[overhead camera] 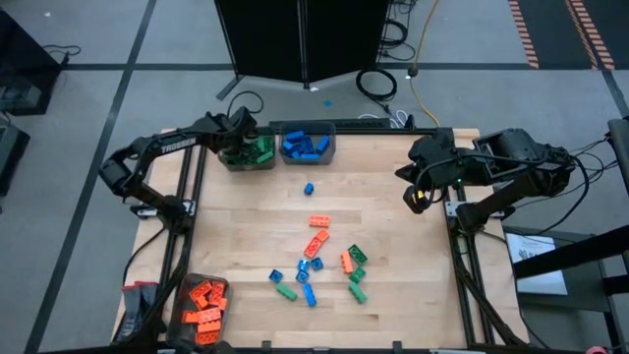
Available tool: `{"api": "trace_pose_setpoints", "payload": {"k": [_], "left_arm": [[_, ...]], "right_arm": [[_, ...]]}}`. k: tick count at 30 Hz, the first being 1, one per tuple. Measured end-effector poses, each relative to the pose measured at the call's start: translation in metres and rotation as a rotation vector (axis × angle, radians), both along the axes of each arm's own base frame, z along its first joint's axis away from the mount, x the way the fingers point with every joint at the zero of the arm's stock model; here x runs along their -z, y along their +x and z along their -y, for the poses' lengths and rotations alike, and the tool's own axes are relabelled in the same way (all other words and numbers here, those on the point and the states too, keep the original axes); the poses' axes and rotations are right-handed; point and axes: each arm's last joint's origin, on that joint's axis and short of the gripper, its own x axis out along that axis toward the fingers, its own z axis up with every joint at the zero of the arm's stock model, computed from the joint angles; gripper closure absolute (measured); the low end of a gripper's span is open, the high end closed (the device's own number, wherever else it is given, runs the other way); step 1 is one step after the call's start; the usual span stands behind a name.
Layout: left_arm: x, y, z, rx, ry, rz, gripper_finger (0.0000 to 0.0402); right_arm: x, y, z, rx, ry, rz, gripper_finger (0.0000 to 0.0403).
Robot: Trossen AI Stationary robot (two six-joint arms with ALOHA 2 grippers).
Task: Sort blocks
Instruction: Put the blue gamepiece into the top right black bin
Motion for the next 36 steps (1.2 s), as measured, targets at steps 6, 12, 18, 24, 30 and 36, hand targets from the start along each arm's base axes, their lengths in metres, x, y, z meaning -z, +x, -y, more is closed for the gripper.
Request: {"api": "trace_pose_setpoints", "payload": {"k": [6, 12, 18, 24, 30, 36], "left_arm": [[-0.025, 0.007, 0.016, 0.059, 0.027, 0.192, 0.0148], [-0.064, 0.026, 0.047, 0.093, 0.107, 0.529, 0.0148], [-0.071, 0.057, 0.098, 0.132, 0.204, 0.568, 0.0155], [-0.052, 0.088, 0.137, 0.146, 0.252, 0.544, 0.0155], [-0.021, 0.121, 0.154, 0.171, 0.254, 0.552, 0.0155], [0.018, 0.147, 0.157, 0.194, 0.249, 0.520, 0.0155]], "right_arm": [[0.000, 0.000, 0.000, 0.000, 0.000, 0.000, 0.0403], [0.000, 0.000, 0.000, 0.000, 0.000, 0.000, 0.0403], [0.000, 0.000, 0.000, 0.000, -0.001, -0.001, 0.0403], [0.007, 0.003, -0.001, -0.011, -0.015, -0.031, 0.0403], [0.010, 0.005, -0.001, -0.016, -0.011, -0.041, 0.0403], [0.010, 0.006, -0.002, -0.033, 0.012, -0.037, 0.0403]]}}
